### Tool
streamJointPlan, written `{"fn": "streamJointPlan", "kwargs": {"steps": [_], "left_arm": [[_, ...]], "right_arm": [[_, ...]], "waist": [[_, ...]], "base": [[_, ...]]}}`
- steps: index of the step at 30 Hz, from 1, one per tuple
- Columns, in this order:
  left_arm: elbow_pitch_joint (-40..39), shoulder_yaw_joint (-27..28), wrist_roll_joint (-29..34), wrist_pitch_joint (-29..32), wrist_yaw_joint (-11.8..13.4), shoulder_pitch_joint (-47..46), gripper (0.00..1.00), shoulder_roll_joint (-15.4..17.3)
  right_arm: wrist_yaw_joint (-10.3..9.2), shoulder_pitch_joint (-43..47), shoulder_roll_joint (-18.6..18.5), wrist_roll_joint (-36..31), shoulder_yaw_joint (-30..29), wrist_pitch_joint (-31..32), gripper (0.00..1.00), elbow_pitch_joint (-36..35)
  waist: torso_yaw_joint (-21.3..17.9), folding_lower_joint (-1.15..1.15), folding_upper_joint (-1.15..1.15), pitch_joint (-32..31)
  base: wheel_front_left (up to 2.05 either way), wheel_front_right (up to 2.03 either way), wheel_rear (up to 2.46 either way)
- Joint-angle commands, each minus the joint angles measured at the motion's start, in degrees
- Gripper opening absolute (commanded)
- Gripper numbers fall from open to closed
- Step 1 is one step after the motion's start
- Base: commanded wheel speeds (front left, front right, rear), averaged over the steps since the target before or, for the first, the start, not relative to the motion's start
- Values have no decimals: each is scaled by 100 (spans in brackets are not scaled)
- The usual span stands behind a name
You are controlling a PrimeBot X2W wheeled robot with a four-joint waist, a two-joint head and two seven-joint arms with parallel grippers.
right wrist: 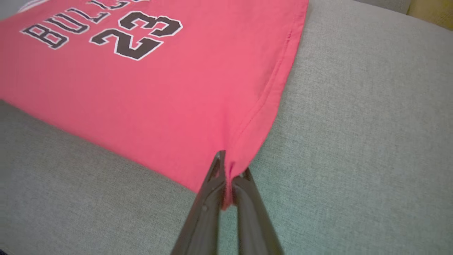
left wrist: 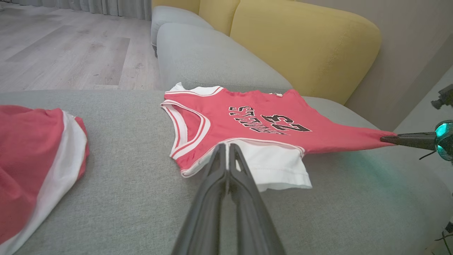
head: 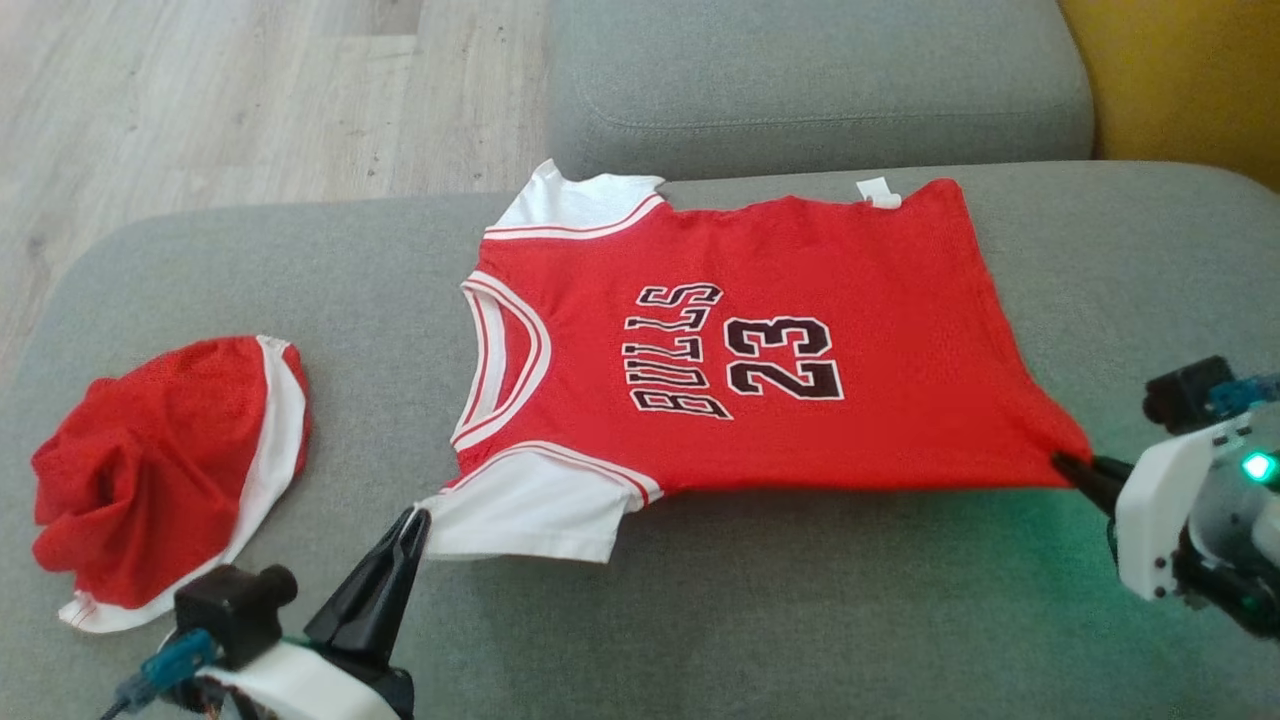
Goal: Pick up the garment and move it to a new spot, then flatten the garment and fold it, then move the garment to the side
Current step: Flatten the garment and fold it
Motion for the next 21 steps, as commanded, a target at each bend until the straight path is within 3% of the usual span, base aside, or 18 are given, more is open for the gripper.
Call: {"fn": "streamJointPlan", "kwargs": {"steps": [1, 12, 21], "left_arm": [[-255, 337, 33, -16, 62, -348, 0, 195], [-150, 502, 148, 68, 54, -1061, 0, 275], [599, 383, 430, 234, -243, -2024, 0, 377]], "right_arm": [[39, -52, -270, 44, -133, -1, 0, -120], [39, -346, -83, -68, -507, 124, 0, -17], [39, -767, 307, -126, -793, 555, 0, 215]], "waist": [[-18, 2, 0, 22], [-86, 2, 0, 443], [-177, 2, 0, 889]], "base": [[0, 0, 0], [0, 0, 0], [0, 0, 0]]}}
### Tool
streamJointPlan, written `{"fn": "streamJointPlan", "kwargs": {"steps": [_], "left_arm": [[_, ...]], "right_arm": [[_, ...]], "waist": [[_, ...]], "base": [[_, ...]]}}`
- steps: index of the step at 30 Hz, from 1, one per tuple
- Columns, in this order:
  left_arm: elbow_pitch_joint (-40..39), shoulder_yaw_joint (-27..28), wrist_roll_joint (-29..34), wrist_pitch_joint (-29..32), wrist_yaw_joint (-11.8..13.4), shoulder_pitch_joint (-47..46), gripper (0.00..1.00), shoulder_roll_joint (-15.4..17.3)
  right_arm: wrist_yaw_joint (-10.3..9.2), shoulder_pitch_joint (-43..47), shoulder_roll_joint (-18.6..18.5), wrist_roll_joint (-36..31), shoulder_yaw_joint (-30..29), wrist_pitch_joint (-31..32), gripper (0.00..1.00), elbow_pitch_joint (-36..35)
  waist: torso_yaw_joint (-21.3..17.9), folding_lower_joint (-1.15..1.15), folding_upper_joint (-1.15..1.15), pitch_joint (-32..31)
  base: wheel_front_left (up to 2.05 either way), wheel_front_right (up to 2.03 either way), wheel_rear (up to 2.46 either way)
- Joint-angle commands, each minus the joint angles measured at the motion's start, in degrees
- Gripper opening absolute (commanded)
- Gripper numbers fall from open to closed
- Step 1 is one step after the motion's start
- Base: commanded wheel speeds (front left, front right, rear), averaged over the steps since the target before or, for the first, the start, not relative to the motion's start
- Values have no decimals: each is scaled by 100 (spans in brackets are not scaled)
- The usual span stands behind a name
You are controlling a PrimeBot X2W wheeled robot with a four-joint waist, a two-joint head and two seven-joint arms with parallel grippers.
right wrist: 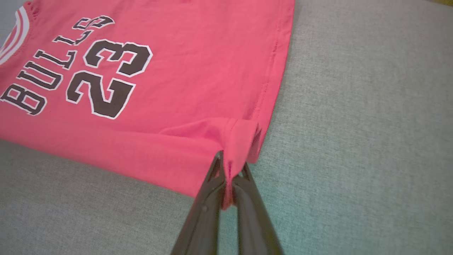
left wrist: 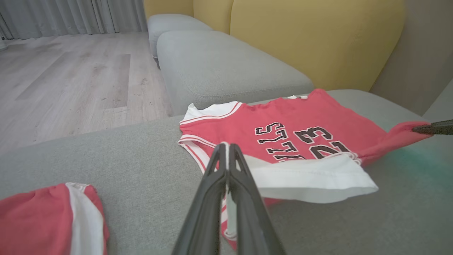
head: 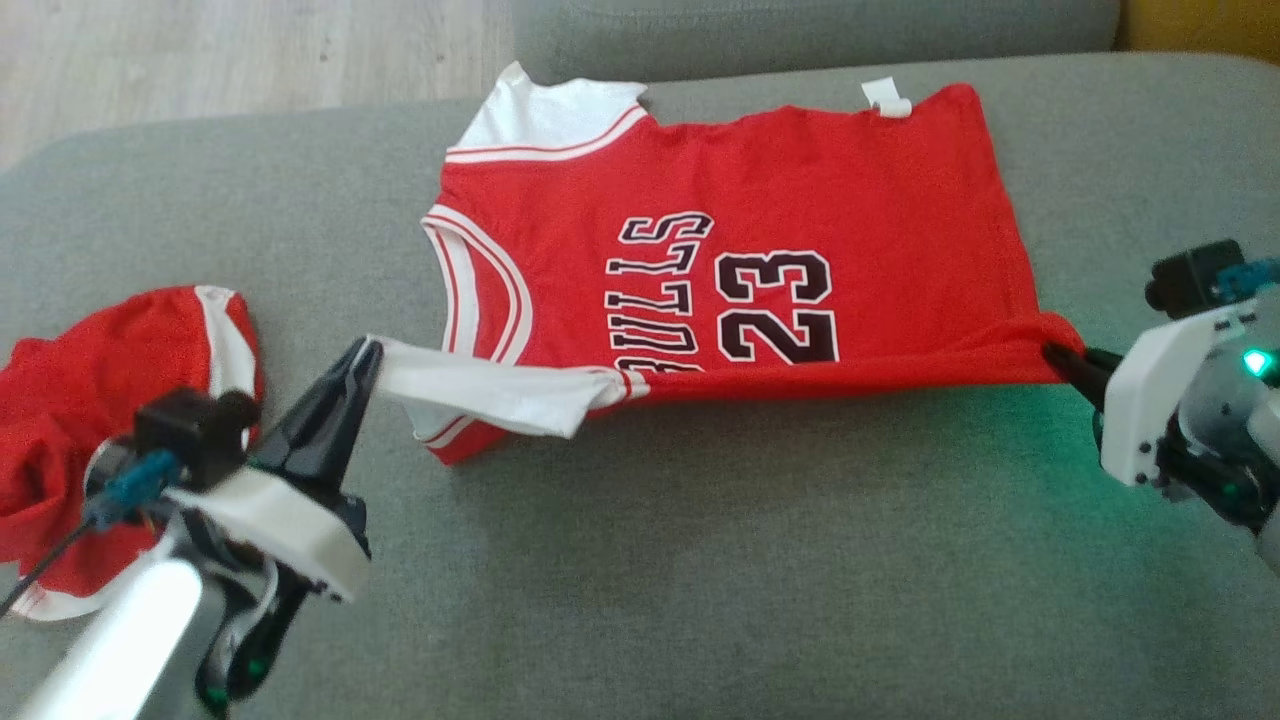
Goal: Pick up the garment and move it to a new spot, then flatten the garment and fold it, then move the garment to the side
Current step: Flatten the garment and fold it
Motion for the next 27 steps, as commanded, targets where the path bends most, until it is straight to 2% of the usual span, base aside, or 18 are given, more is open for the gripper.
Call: {"fn": "streamJointPlan", "kwargs": {"steps": [1, 12, 19, 20, 21, 22, 25, 27], "left_arm": [[-107, 260, 61, 3, -17, -408, 0, 248], [1234, -310, 639, 239, -543, -1864, 0, 212], [2094, -726, 870, 96, -696, -2757, 0, 68], [2212, -777, 875, 63, -705, -2859, 0, 33], [2315, -799, 891, -34, -710, -2966, 57, -11], [2429, -829, 914, -121, -713, -3057, 100, -57], [2738, -868, 974, -455, -707, -3272, 100, -220], [2914, -765, 952, -782, -605, -3366, 100, -355]], "right_arm": [[39, -122, -98, -56, -68, 10, 0, -56], [39, -798, 245, -464, -159, 497, 0, 306], [39, -1236, 402, -762, -165, 593, 0, 593], [39, -1292, 432, -805, -195, 546, 73, 663], [39, -1341, 471, -845, -209, 522, 100, 731], [39, -1398, 503, -894, -239, 446, 100, 800], [39, -1574, 650, -1017, -441, -9, 100, 1029], [39, -1690, 776, -1088, -647, -507, 100, 1186]], "waist": [[-22, -1, 0, 78], [-76, -1, 0, 670], [-116, -1, 0, 1024], [-118, -1, 0, 1049], [-119, -1, 0, 1070], [-121, -1, 0, 1085], [-127, -1, 0, 1085], [-132, -1, 0, 1051]], "base": [[0, 0, 0], [0, 0, 0], [0, 0, 0], [0, 0, 0], [0, 0, 0], [0, 0, 0], [0, 0, 0], [0, 0, 0]]}}
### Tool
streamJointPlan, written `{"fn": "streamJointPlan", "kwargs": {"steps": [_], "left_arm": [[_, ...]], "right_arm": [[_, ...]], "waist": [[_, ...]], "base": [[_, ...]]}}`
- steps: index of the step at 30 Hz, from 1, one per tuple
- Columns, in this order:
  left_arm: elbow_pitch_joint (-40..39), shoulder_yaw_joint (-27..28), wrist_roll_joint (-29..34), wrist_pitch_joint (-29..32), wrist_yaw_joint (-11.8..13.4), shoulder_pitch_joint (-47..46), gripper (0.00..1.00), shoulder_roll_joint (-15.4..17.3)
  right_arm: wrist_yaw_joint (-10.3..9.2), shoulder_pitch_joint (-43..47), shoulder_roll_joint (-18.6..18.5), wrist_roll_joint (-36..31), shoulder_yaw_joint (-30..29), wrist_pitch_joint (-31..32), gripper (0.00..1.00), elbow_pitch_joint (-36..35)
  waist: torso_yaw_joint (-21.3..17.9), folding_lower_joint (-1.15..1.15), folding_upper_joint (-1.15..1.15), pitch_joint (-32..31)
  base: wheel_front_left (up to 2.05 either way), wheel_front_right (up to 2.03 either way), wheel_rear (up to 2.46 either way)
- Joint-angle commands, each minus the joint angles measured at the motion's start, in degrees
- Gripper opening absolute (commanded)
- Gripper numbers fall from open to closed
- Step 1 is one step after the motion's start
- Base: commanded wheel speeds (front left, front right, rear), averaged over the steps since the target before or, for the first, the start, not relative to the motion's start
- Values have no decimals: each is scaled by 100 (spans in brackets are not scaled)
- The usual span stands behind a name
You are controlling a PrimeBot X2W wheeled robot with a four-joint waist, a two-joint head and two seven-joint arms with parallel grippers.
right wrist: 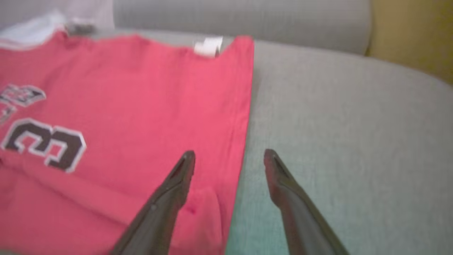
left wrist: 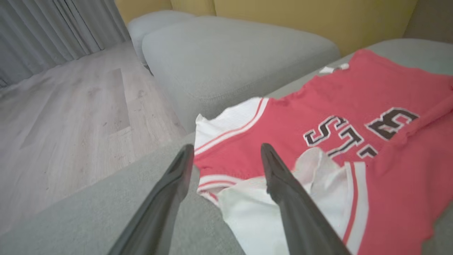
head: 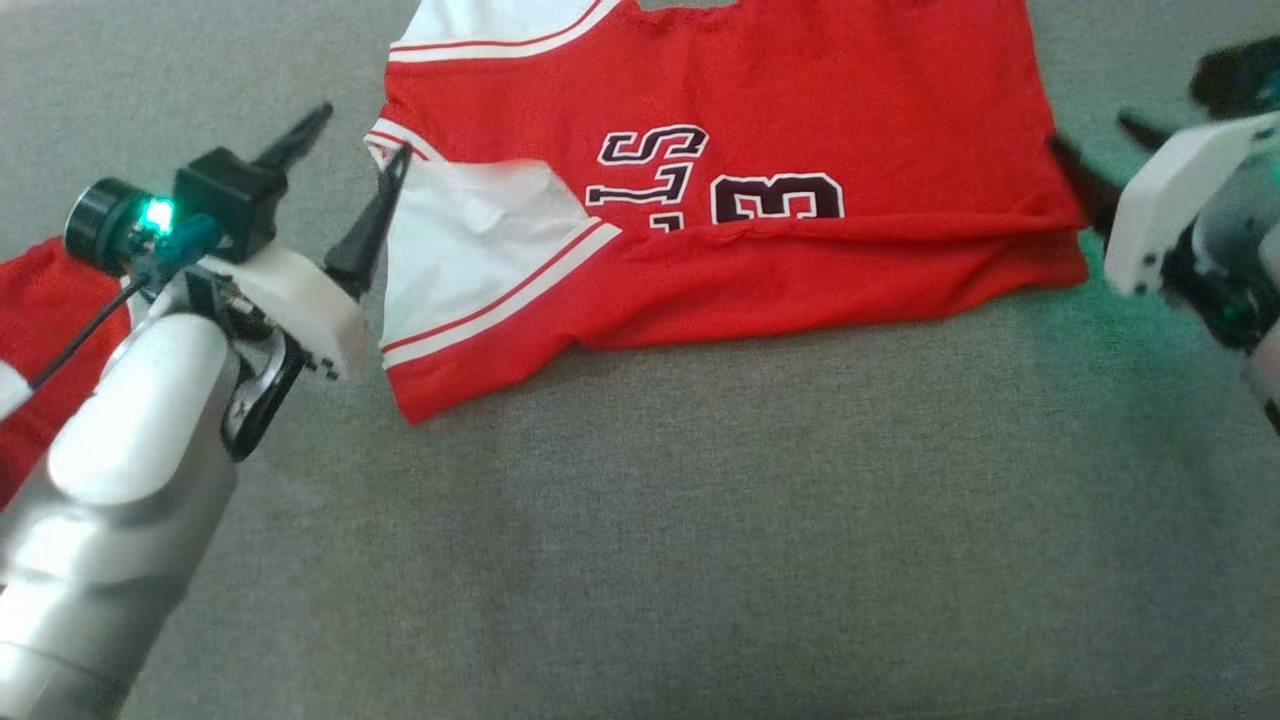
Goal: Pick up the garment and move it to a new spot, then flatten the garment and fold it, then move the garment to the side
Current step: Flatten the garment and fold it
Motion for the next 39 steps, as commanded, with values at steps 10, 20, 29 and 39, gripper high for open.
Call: {"fn": "streamJointPlan", "kwargs": {"steps": [10, 20, 29, 39], "left_arm": [[-128, 1117, -307, -1479, 747, -33, 100, -352], [-2288, 2681, 72, -1516, 1150, 1971, 100, -1164], [-2480, 3178, 851, -1517, 832, 3341, 100, -1969], [-2093, 3454, 1153, -1518, 549, 3677, 100, -2236]], "right_arm": [[39, -120, 471, -373, -776, -2614, 100, 276], [39, 1406, 1393, -1813, -3225, -2976, 100, -1463], [39, 3741, 2732, -3752, -4748, -2977, 100, -3018], [39, 4277, 2840, -3952, -4791, -2978, 100, -3180]], "waist": [[5, -1, 0, -477], [-102, -1, 0, -1006], [-121, -1, 0, -1273], [-154, -1, 0, -1273]], "base": [[0, 0, 0], [0, 0, 0], [0, 0, 0], [0, 0, 0]]}}
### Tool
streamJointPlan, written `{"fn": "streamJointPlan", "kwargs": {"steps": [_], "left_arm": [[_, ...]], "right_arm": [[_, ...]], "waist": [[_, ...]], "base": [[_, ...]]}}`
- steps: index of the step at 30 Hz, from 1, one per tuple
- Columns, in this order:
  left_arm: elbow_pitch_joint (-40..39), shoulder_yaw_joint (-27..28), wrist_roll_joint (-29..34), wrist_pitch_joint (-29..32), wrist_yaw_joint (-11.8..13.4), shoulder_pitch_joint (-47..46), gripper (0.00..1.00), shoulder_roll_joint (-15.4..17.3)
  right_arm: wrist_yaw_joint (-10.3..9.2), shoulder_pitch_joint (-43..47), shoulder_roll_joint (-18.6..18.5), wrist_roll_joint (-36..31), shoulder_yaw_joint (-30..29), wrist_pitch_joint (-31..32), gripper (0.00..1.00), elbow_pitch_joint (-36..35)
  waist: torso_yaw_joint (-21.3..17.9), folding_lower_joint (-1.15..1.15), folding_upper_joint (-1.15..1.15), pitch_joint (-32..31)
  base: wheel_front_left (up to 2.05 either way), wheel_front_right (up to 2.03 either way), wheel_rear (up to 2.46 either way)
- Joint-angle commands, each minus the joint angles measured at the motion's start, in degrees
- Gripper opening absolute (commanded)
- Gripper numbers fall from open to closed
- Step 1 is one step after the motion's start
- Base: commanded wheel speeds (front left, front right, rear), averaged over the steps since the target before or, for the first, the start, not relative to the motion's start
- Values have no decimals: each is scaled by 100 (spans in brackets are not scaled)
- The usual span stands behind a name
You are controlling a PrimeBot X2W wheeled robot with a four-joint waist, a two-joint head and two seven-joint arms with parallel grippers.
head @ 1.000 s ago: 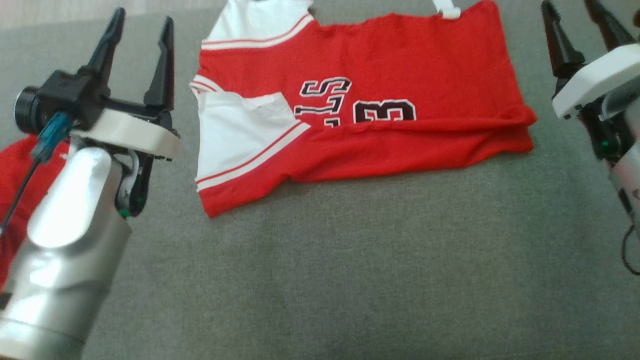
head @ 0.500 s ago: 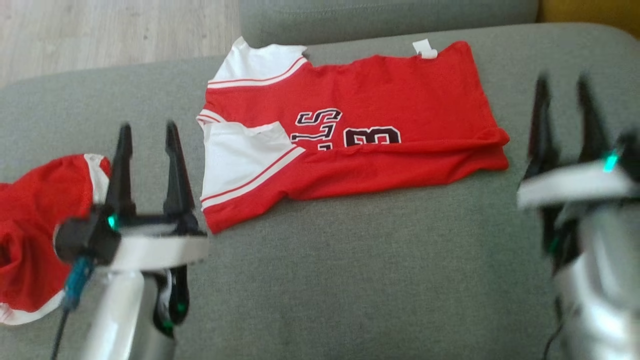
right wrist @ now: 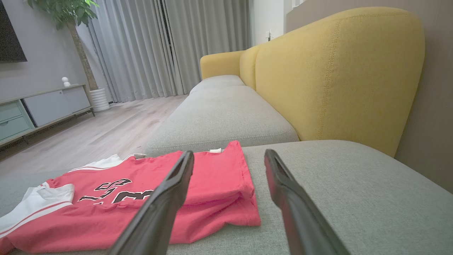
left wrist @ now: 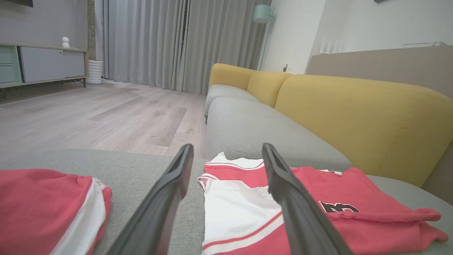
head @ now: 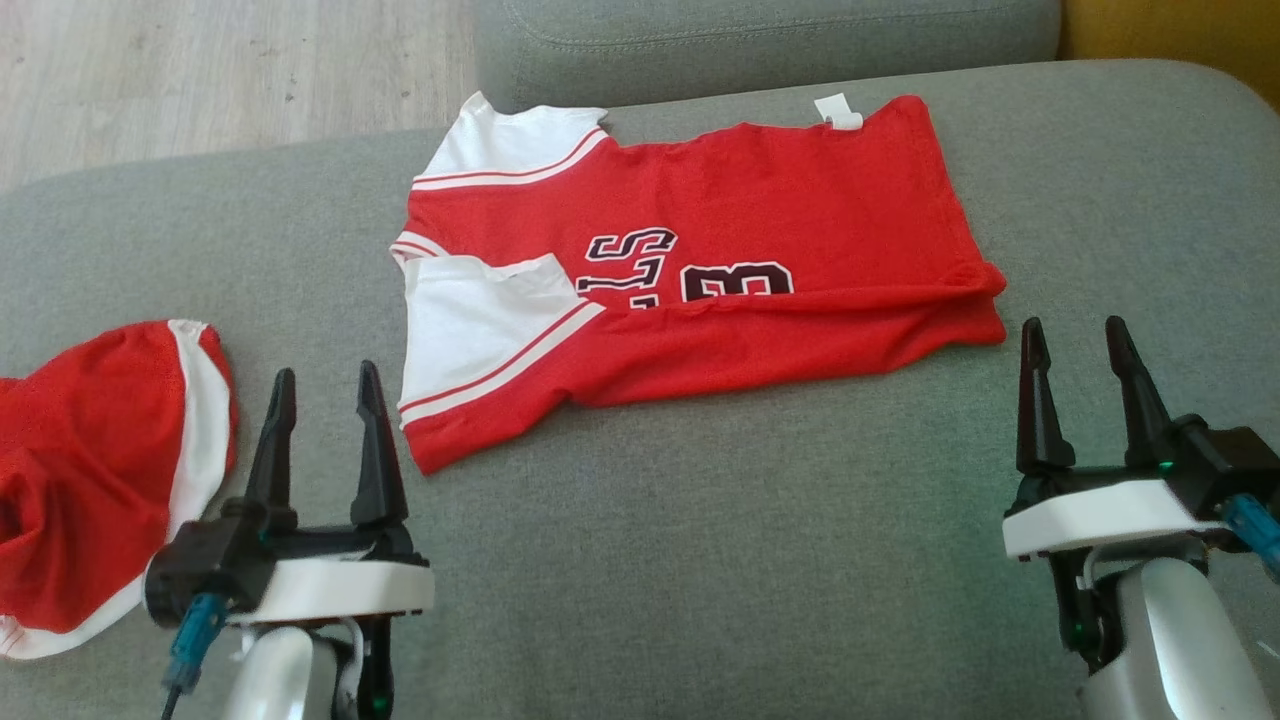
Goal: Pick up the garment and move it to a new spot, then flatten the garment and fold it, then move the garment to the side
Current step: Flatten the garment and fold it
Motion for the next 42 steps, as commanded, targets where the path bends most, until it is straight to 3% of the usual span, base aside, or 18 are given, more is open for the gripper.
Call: {"fn": "streamJointPlan", "kwargs": {"steps": [1, 7, 14, 26, 30, 34, 35, 36, 37, 42], "left_arm": [[-134, 265, 88, -22, -32, -196, 100, 9], [137, 366, 153, -22, -36, -337, 100, -13], [1069, 248, 188, 48, 75, -665, 100, -18], [2445, 48, 235, 1036, 123, -1481, 100, 115], [2791, -42, 355, 1468, 294, -1621, 100, 193], [2997, -184, 394, 1843, 215, -1733, 100, 237], [3022, -225, 392, 1925, 164, -1750, 74, 239], [3027, -263, 393, 1977, 117, -1763, 27, 244], [2996, -280, 392, 1968, 94, -1781, 0, 252], [2585, -189, 370, 1288, 183, -1888, 0, 280]], "right_arm": [[39, -117, 18, 49, 149, -35, 100, -219], [39, -207, 19, 79, 186, -36, 100, -258], [39, -286, 20, 108, 209, -36, 100, -313], [39, -511, 20, 174, 352, -36, 100, -390], [39, -556, 20, 200, 401, -36, 100, -398], [39, -607, 20, 233, 440, -36, 100, -410], [39, -616, 20, 240, 442, -36, 100, -411], [39, -624, 20, 242, 441, -36, 100, -402], [39, -633, 20, 232, 443, -36, 100, -367], [39, -806, 20, 90, 319, 124, 100, 251]], "waist": [[-6, 0, 0, 7], [-53, 0, 0, 92], [-84, 0, 0, 292], [-194, 0, 0, 723], [-235, 0, 0, 788], [-268, 0, 0, 836], [-272, 0, 0, 842], [-273, 0, 0, 846], [-271, 0, 0, 851], [-217, 0, 0, 844]], "base": [[0, 0, 0], [0, 0, 0], [0, 0, 0], [0, 0, 0], [0, 0, 0], [0, 0, 0], [0, 0, 0], [0, 0, 0], [0, 0, 0], [0, 0, 0]]}}
